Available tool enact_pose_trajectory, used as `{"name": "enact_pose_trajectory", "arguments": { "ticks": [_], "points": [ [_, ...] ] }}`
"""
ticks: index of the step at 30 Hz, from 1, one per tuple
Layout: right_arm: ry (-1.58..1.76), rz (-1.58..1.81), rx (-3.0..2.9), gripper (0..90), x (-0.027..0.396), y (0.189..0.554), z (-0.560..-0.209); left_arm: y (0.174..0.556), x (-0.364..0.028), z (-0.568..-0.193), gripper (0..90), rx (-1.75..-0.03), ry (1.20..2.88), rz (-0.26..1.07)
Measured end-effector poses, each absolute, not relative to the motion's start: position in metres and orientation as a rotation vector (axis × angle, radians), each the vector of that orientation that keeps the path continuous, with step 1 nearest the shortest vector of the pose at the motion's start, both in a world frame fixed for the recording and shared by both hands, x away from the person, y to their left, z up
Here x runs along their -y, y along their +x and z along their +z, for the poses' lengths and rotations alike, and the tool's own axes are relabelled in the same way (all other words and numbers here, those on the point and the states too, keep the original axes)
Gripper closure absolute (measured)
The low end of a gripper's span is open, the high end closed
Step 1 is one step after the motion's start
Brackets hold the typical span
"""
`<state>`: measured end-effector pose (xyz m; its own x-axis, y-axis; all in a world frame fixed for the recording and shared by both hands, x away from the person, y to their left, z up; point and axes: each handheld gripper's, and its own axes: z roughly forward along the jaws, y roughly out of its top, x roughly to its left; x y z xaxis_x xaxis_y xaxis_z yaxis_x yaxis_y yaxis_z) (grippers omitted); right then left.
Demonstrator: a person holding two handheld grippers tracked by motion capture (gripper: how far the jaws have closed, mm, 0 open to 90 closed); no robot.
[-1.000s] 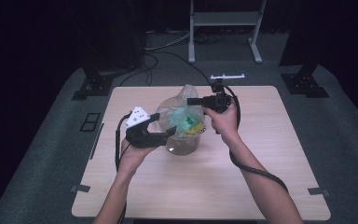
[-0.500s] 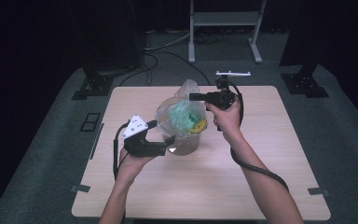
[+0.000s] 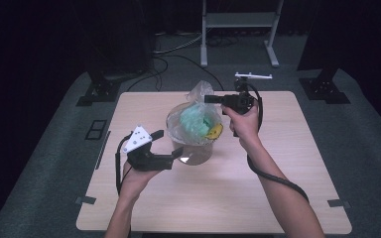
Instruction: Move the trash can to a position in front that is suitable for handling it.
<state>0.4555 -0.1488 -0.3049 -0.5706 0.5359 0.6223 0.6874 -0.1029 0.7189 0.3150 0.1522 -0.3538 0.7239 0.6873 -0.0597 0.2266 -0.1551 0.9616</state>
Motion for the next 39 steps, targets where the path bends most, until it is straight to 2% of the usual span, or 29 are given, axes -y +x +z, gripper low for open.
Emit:
{"name": "enact_pose_trajectory", "arguments": {
  "ticks": [19, 39],
  "points": [
    [-1.312, -1.872, 2.007, 90.0, 0.162, 0.441, -0.265, 0.316, -0.157, -0.362, 9.4, -0.756, 1.746, 0.454],
    [-1.353, -1.946, 2.018, 90.0, 0.208, 0.424, -0.242, 0.318, -0.157, -0.365, 9.4, -0.747, 1.761, 0.463]
  ]
}}
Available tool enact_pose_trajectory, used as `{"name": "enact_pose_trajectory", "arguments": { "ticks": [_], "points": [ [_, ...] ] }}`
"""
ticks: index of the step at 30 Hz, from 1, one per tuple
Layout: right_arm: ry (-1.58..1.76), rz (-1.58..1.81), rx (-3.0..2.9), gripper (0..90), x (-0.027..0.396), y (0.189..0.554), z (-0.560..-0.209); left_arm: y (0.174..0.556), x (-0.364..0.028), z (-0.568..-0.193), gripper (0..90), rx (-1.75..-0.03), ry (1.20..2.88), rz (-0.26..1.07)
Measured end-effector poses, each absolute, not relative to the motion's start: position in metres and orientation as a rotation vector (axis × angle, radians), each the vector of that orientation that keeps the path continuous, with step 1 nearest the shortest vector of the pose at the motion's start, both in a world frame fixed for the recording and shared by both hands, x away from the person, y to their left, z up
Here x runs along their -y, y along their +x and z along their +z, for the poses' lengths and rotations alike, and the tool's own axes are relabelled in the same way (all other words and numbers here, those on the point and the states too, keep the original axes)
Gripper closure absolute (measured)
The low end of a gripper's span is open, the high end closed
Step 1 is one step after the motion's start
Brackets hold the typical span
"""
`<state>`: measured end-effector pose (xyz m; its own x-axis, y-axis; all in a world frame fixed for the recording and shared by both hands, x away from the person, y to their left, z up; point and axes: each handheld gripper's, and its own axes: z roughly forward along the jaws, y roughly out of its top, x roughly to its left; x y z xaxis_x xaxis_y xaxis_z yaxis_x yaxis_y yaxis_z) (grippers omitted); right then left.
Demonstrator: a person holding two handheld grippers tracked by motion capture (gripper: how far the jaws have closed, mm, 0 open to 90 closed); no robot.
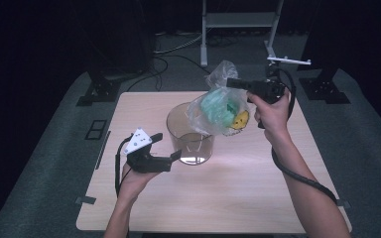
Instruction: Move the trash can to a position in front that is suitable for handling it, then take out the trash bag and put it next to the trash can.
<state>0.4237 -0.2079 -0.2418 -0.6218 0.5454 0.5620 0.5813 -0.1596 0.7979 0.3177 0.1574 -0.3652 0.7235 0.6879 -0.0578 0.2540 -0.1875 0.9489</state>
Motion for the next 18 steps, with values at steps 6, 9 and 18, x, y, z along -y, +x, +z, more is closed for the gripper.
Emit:
{"name": "enact_pose_trajectory", "arguments": {
  "ticks": [6, 9, 18],
  "points": [
    [-1.398, -1.957, 1.987, 90.0, 0.227, 0.423, -0.245, 0.318, -0.160, -0.366, 9.4, -0.755, 1.752, 0.458],
    [-1.414, -1.953, 1.980, 90.0, 0.234, 0.423, -0.248, 0.317, -0.160, -0.366, 9.4, -0.756, 1.745, 0.449],
    [-1.428, -1.942, 1.966, 90.0, 0.243, 0.426, -0.258, 0.317, -0.163, -0.365, 9.4, -0.762, 1.740, 0.453]
  ]
}}
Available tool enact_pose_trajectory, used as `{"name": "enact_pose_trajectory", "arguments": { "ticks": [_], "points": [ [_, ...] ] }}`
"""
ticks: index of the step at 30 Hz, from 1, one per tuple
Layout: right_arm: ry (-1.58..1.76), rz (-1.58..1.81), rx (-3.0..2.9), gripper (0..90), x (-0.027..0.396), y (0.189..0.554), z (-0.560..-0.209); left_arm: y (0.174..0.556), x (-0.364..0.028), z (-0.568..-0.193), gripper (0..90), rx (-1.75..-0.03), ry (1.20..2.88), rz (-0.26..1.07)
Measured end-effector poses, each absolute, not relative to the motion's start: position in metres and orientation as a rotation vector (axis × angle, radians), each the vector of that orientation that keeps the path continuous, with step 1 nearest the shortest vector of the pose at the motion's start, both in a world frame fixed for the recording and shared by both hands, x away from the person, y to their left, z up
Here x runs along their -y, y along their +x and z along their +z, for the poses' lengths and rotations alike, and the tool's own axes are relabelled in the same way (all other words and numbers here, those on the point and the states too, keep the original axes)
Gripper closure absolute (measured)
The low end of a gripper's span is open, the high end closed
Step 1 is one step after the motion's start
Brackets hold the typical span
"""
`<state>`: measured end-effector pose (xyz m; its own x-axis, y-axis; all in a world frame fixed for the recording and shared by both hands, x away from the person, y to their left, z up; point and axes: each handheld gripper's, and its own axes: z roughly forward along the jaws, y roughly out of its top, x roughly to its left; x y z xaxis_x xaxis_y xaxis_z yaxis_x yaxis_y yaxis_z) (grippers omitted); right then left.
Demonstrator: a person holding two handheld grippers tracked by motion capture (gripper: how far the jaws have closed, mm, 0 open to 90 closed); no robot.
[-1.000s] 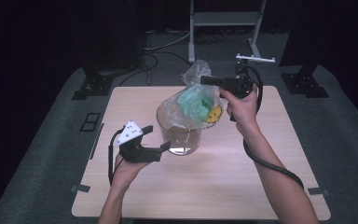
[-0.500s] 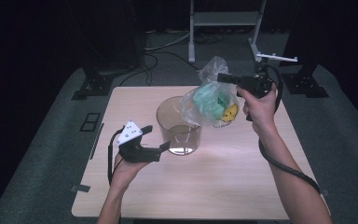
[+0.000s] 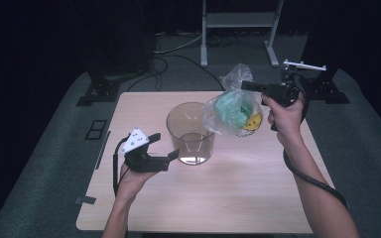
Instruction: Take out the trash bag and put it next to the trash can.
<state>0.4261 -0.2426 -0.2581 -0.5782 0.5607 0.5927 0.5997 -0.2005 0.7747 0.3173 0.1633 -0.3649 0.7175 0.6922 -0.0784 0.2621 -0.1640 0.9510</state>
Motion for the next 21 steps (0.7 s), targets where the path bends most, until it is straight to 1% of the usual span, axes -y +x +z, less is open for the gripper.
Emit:
{"name": "enact_pose_trajectory", "arguments": {
  "ticks": [21],
  "points": [
    [-1.515, -1.959, 1.912, 90.0, 0.275, 0.423, -0.270, 0.317, -0.161, -0.363, 9.3, -0.754, 1.737, 0.452]
  ]
}}
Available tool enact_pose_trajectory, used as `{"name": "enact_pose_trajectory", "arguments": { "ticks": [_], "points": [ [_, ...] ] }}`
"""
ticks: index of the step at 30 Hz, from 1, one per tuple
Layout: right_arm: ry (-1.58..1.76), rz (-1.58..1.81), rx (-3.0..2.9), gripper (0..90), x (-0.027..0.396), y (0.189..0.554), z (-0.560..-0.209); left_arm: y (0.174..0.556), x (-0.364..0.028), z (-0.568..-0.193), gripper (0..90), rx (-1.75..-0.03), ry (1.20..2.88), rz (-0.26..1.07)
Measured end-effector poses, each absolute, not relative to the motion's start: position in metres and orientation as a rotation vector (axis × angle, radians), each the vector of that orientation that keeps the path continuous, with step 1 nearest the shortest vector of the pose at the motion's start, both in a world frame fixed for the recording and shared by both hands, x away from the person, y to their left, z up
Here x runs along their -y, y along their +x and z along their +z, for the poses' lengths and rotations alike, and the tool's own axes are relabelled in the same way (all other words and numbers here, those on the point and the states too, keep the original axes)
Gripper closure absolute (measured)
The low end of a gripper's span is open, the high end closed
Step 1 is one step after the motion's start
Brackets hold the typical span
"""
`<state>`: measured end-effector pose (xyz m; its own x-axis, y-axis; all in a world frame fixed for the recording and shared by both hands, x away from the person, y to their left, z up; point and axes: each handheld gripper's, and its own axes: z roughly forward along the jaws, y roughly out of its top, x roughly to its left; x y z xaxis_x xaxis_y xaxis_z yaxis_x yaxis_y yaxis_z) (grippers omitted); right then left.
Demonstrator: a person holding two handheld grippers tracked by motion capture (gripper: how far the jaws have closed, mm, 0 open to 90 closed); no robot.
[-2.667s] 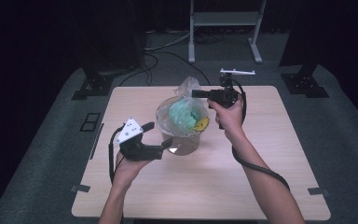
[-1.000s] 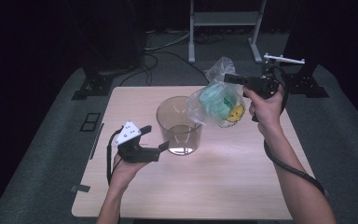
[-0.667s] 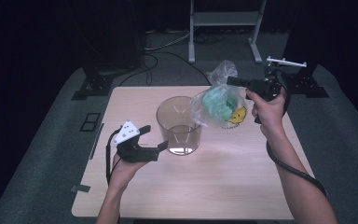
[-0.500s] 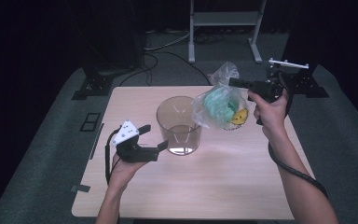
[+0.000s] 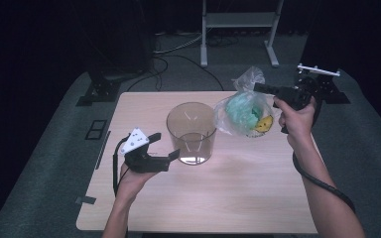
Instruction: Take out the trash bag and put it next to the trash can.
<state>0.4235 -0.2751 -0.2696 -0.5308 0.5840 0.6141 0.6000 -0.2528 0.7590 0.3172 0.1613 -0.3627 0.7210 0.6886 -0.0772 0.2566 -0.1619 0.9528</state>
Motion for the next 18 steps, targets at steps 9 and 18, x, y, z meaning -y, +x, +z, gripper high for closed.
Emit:
{"name": "enact_pose_trajectory", "arguments": {
  "ticks": [9, 18],
  "points": [
    [-1.557, -1.929, 1.885, 90.0, 0.285, 0.428, -0.287, 0.317, -0.161, -0.363, 9.3, -0.760, 1.735, 0.455],
    [-1.603, -1.899, 1.853, 90.0, 0.293, 0.434, -0.307, 0.317, -0.161, -0.363, 9.3, -0.762, 1.736, 0.458]
  ]
}}
